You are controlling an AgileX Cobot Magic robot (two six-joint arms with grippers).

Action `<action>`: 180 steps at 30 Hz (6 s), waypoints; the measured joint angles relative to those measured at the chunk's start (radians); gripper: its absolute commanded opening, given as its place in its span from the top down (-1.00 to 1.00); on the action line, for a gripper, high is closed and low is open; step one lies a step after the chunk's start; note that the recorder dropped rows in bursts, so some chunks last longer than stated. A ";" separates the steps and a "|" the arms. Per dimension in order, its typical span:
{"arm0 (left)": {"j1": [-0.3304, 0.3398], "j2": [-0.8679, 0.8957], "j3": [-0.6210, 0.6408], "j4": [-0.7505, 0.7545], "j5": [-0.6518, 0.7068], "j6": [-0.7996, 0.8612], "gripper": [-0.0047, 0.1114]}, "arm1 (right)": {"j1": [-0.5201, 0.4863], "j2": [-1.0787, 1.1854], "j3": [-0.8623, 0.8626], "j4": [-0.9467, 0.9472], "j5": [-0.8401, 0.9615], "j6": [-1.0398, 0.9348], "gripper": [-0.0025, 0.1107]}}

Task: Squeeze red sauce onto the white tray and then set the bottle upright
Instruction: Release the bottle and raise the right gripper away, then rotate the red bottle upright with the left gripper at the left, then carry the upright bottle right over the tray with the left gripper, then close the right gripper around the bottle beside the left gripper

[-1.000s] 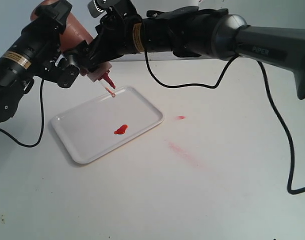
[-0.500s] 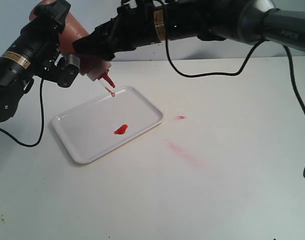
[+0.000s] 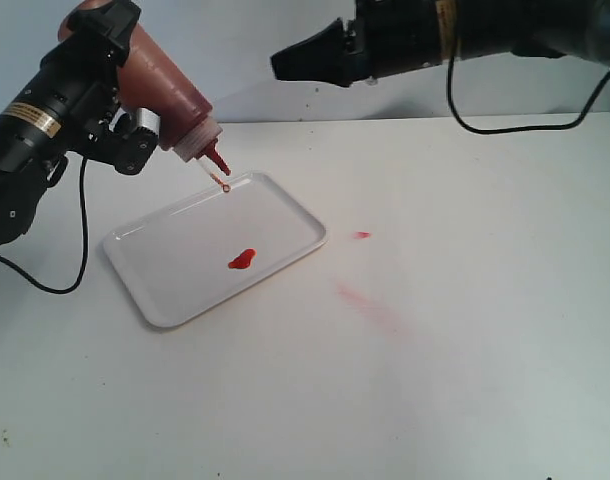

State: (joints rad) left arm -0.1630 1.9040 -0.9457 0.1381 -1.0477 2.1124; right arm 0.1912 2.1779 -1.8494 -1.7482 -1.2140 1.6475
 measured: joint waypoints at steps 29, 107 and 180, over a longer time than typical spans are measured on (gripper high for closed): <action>-0.049 0.000 0.059 -0.270 -0.017 -0.146 0.92 | -0.320 -0.262 0.847 0.110 0.178 -0.500 0.96; 0.081 -0.012 0.208 0.860 0.030 -2.689 0.92 | -0.250 -0.088 1.117 0.830 0.009 -1.260 0.96; -0.122 0.154 0.032 1.117 -0.101 -2.706 0.92 | 0.280 -0.270 1.119 1.093 -0.005 -1.326 0.13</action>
State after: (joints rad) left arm -0.2855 2.0579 -0.9141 1.2552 -1.1491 -0.5933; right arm 0.4714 1.9081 -0.7304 -0.6548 -1.2194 0.3214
